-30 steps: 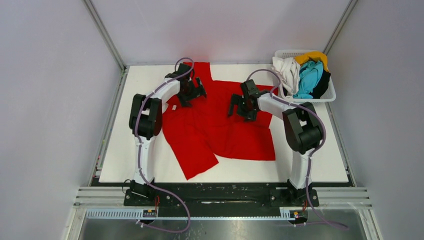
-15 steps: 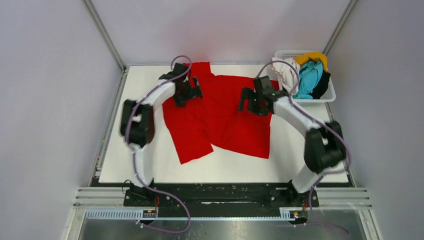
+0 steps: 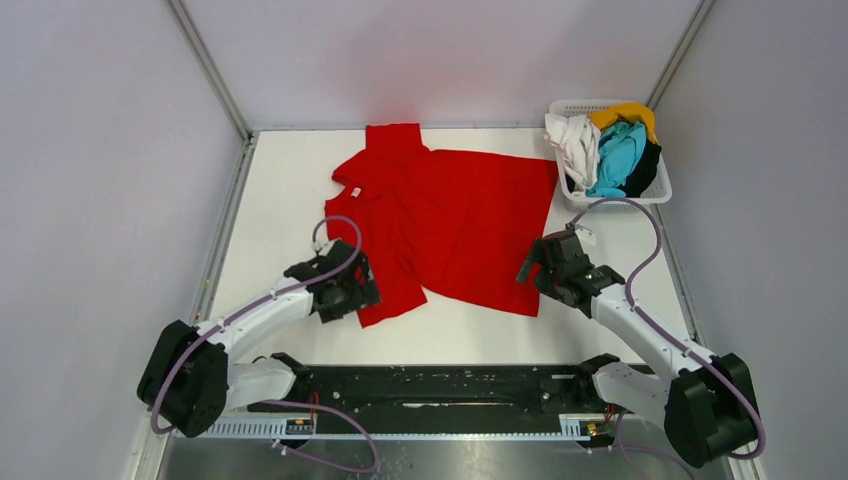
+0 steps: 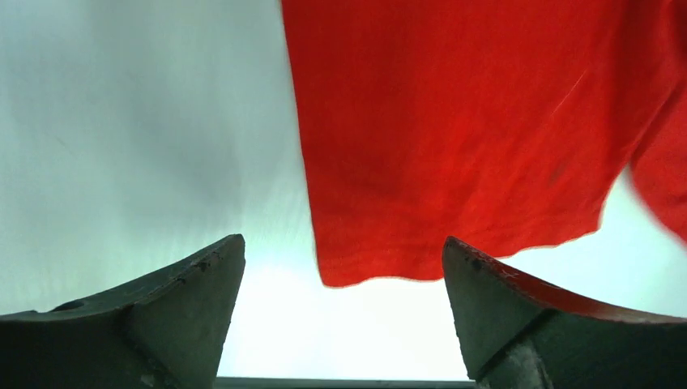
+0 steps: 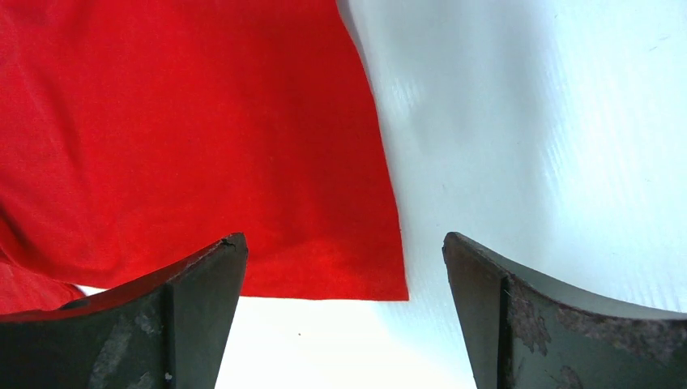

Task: Fold and stack the t-shirts
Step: Grab the side of the flattened tshirt closest away from the robot with both arms

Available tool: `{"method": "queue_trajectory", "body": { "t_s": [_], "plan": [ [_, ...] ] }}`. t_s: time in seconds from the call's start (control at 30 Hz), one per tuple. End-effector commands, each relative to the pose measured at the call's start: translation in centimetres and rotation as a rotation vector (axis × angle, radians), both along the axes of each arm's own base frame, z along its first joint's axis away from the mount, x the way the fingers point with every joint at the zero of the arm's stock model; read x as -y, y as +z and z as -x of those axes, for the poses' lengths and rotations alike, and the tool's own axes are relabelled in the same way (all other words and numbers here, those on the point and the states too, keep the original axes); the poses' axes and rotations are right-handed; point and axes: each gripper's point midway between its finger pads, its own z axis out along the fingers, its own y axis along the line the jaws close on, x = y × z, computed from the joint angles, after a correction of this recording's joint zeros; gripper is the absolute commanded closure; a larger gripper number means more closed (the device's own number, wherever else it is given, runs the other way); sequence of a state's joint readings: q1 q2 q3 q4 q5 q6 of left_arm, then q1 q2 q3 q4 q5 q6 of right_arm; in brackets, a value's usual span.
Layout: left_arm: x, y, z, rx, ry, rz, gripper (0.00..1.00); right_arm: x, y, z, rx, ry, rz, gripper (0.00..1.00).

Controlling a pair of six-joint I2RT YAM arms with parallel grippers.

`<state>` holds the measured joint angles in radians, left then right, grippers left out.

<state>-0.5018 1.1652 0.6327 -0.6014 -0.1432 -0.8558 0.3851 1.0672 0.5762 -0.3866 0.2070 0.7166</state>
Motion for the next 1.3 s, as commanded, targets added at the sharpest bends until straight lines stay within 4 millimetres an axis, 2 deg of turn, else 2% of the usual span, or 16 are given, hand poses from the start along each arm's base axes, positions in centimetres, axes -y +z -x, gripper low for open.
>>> {"method": "queue_trajectory", "body": {
  "t_s": [0.0, 0.1, 0.23, 0.4, 0.47, 0.6, 0.77, 0.93, 1.2, 1.27],
  "plan": [
    [1.2, -0.7, 0.7, 0.008, 0.014, 0.005, 0.17, 1.1, 2.1, -1.4, 0.099, -0.078, 0.02, 0.01],
    [1.0, -2.1, 1.1, -0.027, 0.028, -0.03, 0.35, 1.4, 1.5, -1.1, 0.078, -0.077, 0.039, 0.01],
    [2.3, -3.4, 0.7, -0.052, 0.001, -0.021, 0.5, 1.4, 0.7, -0.8, 0.043, -0.071, 0.052, 0.0],
    [3.1, -4.5, 1.4, -0.105, -0.037, -0.052, 0.79, 2.1, -0.1, -0.1, -0.004, -0.073, 0.097, 0.01],
    [3.0, -4.9, 1.8, -0.125, -0.044, -0.069, 1.0, 2.4, -0.6, 0.5, -0.028, -0.088, 0.105, 0.0],
    [2.2, -4.7, 2.6, -0.124, -0.046, -0.09, 1.0, 2.2, -1.7, 2.2, -0.088, -0.091, 0.073, 0.0],
    [0.3, -3.7, 4.8, -0.129, -0.033, -0.113, 1.0, 1.0, -3.8, 5.0, -0.191, -0.068, -0.007, 0.07],
    [0.6, -2.4, 6.4, -0.118, -0.04, -0.049, 1.0, -1.6, -5.2, 6.5, -0.265, 0.003, -0.135, 0.22],
    [0.5, -2.0, 8.1, -0.129, -0.024, -0.008, 1.0, -1.6, -6.3, 7.3, -0.323, 0.01, -0.114, 0.5],
    [0.5, -1.9, 8.2, -0.127, -0.019, 0.0, 1.0, -1.5, -6.4, 7.7, -0.328, 0.009, -0.115, 0.62]
  ]
}}
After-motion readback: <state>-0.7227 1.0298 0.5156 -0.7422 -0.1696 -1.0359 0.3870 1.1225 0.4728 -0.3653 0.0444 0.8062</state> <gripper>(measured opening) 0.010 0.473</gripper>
